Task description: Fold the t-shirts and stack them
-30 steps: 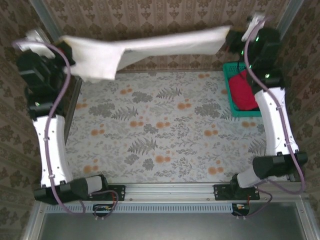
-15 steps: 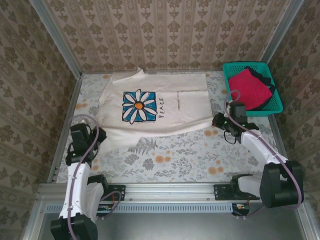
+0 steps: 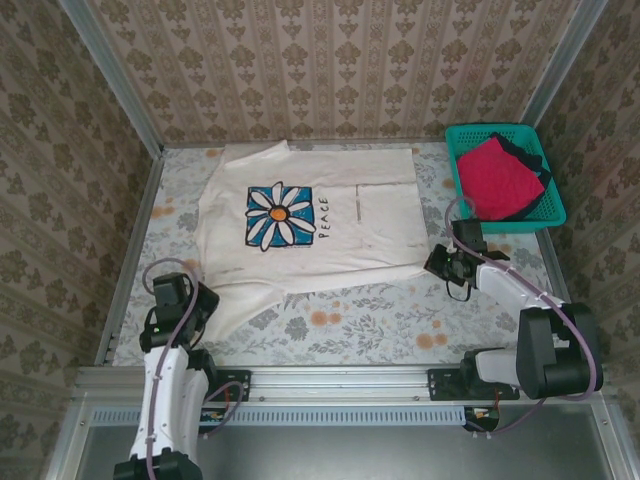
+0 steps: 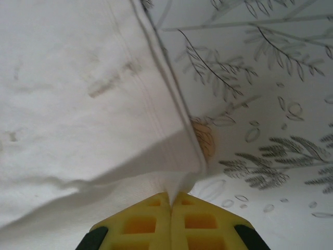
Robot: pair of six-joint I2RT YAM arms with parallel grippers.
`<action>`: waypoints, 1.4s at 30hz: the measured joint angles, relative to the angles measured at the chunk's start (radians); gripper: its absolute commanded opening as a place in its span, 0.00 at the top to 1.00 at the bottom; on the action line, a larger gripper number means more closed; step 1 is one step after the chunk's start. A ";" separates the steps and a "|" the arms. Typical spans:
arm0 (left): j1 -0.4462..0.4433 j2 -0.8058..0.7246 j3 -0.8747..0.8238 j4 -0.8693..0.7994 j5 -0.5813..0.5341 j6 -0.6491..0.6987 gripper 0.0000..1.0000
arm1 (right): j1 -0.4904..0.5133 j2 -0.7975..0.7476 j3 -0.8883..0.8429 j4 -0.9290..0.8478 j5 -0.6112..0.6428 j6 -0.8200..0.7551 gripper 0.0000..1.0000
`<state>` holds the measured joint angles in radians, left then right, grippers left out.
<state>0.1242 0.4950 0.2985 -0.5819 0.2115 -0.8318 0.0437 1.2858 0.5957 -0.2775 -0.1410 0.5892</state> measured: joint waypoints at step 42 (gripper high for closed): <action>-0.138 1.260 0.664 0.530 -0.042 0.241 0.00 | 0.154 0.673 0.643 0.042 0.126 -0.050 0.24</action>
<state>-0.0143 1.7550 0.9627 -0.0517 0.1696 -0.5903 0.1982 1.9587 1.2388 -0.2356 -0.0151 0.5388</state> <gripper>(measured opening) 0.997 0.758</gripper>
